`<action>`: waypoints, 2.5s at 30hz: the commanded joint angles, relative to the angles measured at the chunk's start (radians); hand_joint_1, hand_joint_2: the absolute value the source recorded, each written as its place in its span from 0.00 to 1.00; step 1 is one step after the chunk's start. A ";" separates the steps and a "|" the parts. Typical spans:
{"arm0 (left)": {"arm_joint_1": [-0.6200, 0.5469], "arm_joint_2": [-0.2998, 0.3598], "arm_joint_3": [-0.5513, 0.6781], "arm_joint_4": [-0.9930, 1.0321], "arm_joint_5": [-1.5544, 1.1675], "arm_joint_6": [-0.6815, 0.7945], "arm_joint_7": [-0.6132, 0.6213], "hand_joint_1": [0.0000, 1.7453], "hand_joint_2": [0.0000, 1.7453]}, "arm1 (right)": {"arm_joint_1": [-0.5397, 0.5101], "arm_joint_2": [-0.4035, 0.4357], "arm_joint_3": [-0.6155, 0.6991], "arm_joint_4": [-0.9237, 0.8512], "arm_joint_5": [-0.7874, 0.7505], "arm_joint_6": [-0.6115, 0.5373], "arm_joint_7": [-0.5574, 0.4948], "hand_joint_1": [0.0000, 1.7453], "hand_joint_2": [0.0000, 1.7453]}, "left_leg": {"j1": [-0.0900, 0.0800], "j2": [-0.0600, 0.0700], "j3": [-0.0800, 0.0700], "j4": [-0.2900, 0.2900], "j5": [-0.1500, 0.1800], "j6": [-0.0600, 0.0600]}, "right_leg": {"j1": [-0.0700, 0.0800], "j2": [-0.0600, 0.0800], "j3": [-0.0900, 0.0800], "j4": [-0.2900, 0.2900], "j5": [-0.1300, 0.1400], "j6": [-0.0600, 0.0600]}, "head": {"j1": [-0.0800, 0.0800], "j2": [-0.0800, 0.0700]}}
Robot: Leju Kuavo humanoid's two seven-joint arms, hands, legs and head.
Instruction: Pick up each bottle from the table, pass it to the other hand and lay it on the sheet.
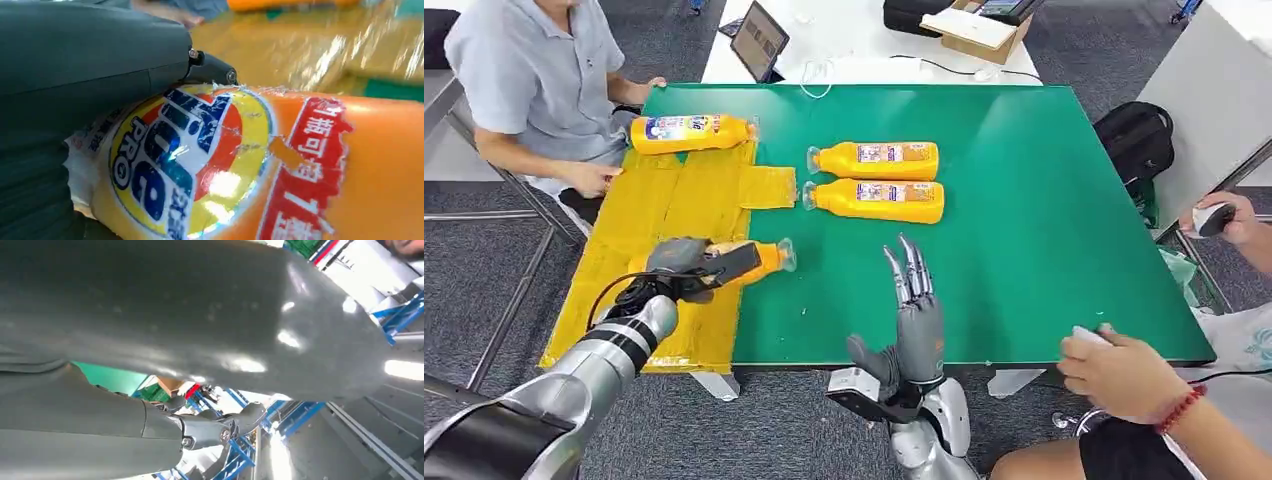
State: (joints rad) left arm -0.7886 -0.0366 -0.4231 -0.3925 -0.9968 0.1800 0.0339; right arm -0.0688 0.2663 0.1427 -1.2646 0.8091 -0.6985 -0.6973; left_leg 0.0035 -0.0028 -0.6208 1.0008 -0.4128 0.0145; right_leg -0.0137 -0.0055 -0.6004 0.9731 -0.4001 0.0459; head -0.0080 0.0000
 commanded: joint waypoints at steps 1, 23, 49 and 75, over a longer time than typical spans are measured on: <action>-0.011 -0.022 0.050 0.095 0.083 -0.040 -0.061 0.00 1.00 | -0.033 -0.046 -0.001 0.075 -0.020 0.000 -0.001 0.00 0.00 | 0.000 0.001 0.005 -0.001 -0.001 0.000 | 0.000 0.001 0.005 -0.001 -0.001 -0.001 | 0.000 0.000; 0.407 -0.126 0.265 -0.888 0.682 0.168 -0.732 0.00 1.00 | -0.042 -0.084 0.019 0.113 0.111 0.000 -0.001 0.00 0.00 | -0.001 0.001 0.005 0.000 -0.002 0.000 | 0.000 0.001 0.005 -0.001 -0.002 -0.001 | 0.000 0.000; 0.609 -0.132 0.138 -1.060 0.841 0.254 -0.642 0.00 1.00 | -0.537 -0.314 0.127 0.851 0.530 0.075 0.477 0.00 1.00 | -0.002 0.001 0.003 0.000 0.000 0.001 | -0.001 0.001 0.004 -0.001 0.001 0.001 | 0.000 0.000; 0.599 -0.097 0.074 -1.071 0.844 0.197 -0.578 0.00 1.00 | -0.589 -0.299 0.123 0.955 0.472 0.393 0.587 0.63 1.00 | -0.002 -0.001 0.011 -0.001 0.000 0.001 | -0.001 -0.001 0.010 -0.002 0.000 0.000 | 0.000 0.000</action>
State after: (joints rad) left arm -0.1628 -0.1713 -0.3239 -1.5087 -0.1602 0.3860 -0.5528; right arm -0.6422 -0.0347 0.2491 -0.4196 1.2802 -0.3582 -0.1182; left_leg 0.0015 -0.0024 -0.6125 1.0010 -0.4127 0.0163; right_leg -0.0151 -0.0054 -0.5929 0.9717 -0.3994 0.0473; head -0.0080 0.0000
